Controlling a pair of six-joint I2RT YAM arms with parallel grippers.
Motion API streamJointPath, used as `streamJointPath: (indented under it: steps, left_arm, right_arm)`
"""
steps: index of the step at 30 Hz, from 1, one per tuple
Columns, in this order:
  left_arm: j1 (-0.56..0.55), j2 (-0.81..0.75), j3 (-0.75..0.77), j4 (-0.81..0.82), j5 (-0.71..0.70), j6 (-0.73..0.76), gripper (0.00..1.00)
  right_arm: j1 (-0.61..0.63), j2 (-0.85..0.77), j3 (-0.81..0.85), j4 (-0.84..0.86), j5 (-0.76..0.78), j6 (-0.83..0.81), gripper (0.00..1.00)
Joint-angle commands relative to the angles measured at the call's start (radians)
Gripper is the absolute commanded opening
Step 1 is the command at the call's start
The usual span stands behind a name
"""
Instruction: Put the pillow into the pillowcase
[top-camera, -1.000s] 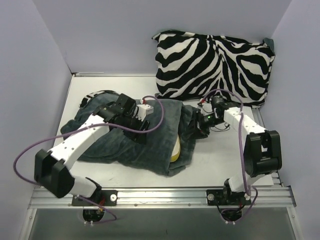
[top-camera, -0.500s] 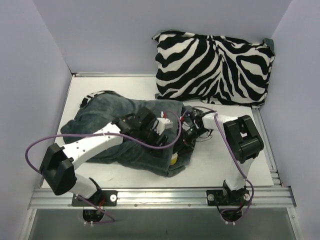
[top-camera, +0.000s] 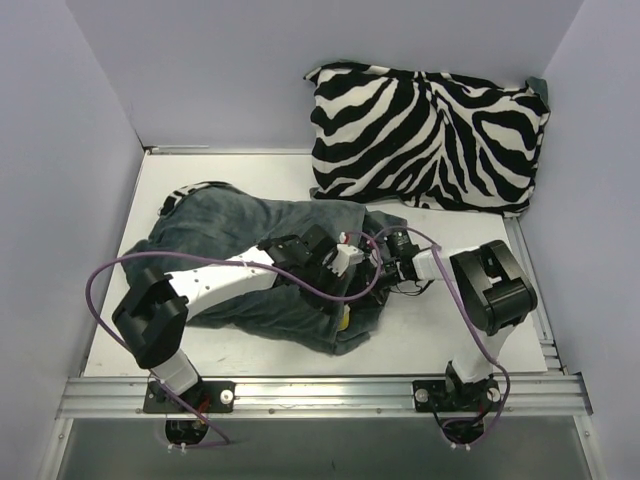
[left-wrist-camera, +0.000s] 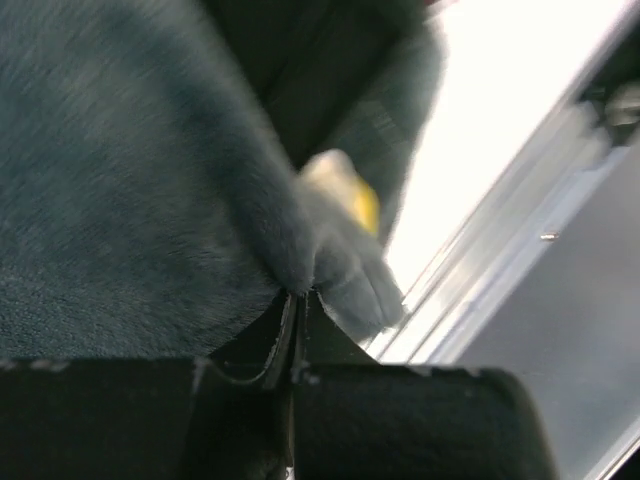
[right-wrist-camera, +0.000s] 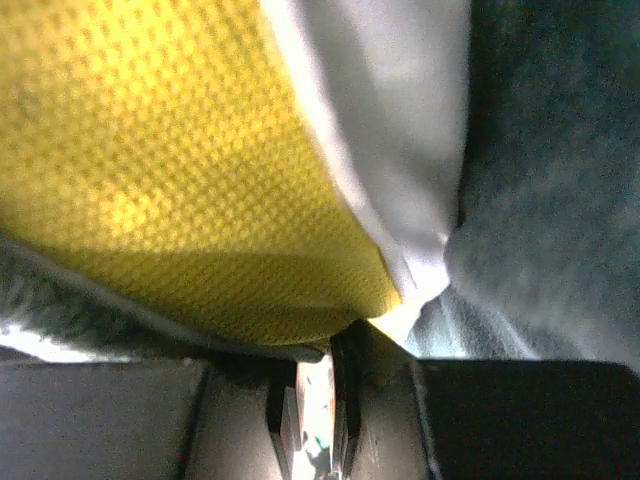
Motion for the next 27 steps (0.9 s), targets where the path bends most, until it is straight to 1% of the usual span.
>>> streamJointPath:
  steps: [1, 2, 3, 4, 5, 6, 7, 8, 9, 11, 12, 13, 14, 15, 16, 17, 18, 19, 20, 21, 22, 23, 24, 26, 27]
  left_arm:
    - [-0.047, -0.042, 0.142, 0.156, 0.166, -0.006, 0.00]
    - [-0.054, -0.050, 0.164, 0.181, 0.200, -0.017, 0.00]
    - [-0.073, -0.058, 0.210, 0.201, 0.241, -0.026, 0.00]
    - [-0.081, -0.062, 0.234, 0.219, 0.258, -0.033, 0.00]
    - [-0.087, -0.062, 0.254, 0.223, 0.268, -0.052, 0.00]
    - [-0.087, -0.062, 0.273, 0.223, 0.274, -0.068, 0.00]
    - [-0.087, -0.065, 0.284, 0.221, 0.289, -0.094, 0.00]
    - [-0.081, -0.070, 0.284, 0.213, 0.297, -0.097, 0.00]
    - [-0.080, -0.078, 0.278, 0.201, 0.298, -0.093, 0.00]
    - [-0.049, -0.110, 0.238, 0.143, 0.282, -0.066, 0.00]
    - [-0.031, -0.127, 0.218, 0.132, 0.289, -0.062, 0.00]
    - [0.013, -0.156, 0.177, 0.088, 0.288, -0.045, 0.00]
    - [0.034, -0.168, 0.157, 0.065, 0.288, -0.033, 0.09]
    - [0.058, -0.180, 0.135, 0.042, 0.297, -0.016, 0.17]
    - [0.076, -0.200, 0.123, -0.018, 0.295, 0.037, 0.32]
    - [0.106, -0.210, 0.101, -0.052, 0.285, 0.071, 0.39]
    - [0.126, -0.220, 0.094, -0.084, 0.262, 0.097, 0.48]
    - [0.147, -0.245, 0.090, -0.139, 0.243, 0.124, 0.62]
    - [0.228, -0.256, 0.087, -0.162, 0.226, 0.131, 0.68]
    - [0.270, -0.266, 0.090, -0.184, 0.208, 0.138, 0.73]
    - [0.329, -0.280, 0.098, -0.217, 0.193, 0.153, 0.78]
    - [0.386, -0.280, 0.109, -0.236, 0.182, 0.168, 0.79]
    - [0.496, -0.261, 0.153, -0.291, 0.136, 0.188, 0.80]
    - [0.602, -0.218, 0.217, -0.346, 0.081, 0.280, 0.86]
    - [0.717, -0.189, 0.310, -0.371, 0.043, 0.312, 0.87]
  right_arm:
    - [0.005, 0.011, -0.050, 0.469, -0.029, 0.284, 0.00]
    - [0.010, 0.025, -0.067, 0.581, -0.018, 0.433, 0.00]
    - [0.019, 0.041, -0.087, 0.702, -0.004, 0.530, 0.00]
    - [0.030, 0.088, -0.085, 0.943, 0.028, 0.615, 0.00]
    - [0.040, 0.119, -0.075, 1.054, 0.045, 0.795, 0.00]
    - [0.054, 0.154, -0.023, 1.155, 0.057, 0.877, 0.00]
    - [0.092, 0.210, 0.003, 1.322, 0.074, 0.943, 0.00]
    - [0.112, 0.223, 0.030, 1.363, 0.079, 0.993, 0.00]
    - [0.134, 0.225, 0.043, 1.369, 0.080, 1.014, 0.00]
    - [0.162, 0.191, 0.009, 1.307, 0.077, 0.984, 0.00]
    - [0.156, 0.168, -0.016, 1.261, 0.068, 0.867, 0.03]
    - [0.145, 0.104, -0.060, 1.054, 0.056, 0.767, 0.07]
    - [0.105, 0.064, -0.073, 0.892, 0.051, 0.654, 0.16]
    - [0.082, 0.024, -0.078, 0.701, 0.068, 0.498, 0.35]
    - [0.052, -0.041, -0.056, 0.306, 0.094, 0.223, 0.44]
    - [0.004, -0.068, -0.035, 0.142, 0.158, 0.077, 0.51]
    - [-0.021, -0.088, -0.018, -0.113, 0.175, -0.027, 0.59]
    - [-0.042, -0.122, 0.023, -0.205, 0.188, -0.211, 0.60]
    - [-0.082, -0.139, 0.045, -0.303, 0.213, -0.284, 0.61]
    - [-0.100, -0.155, 0.059, -0.424, 0.270, -0.333, 0.61]
    - [-0.117, -0.181, 0.073, -0.465, 0.298, -0.407, 0.61]
    - [-0.131, -0.189, 0.094, -0.494, 0.324, -0.432, 0.61]
    - [-0.140, -0.192, 0.112, -0.546, 0.391, -0.462, 0.59]
    - [-0.142, -0.176, 0.184, -0.579, 0.456, -0.530, 0.58]
    - [-0.145, -0.171, 0.211, -0.582, 0.483, -0.539, 0.58]
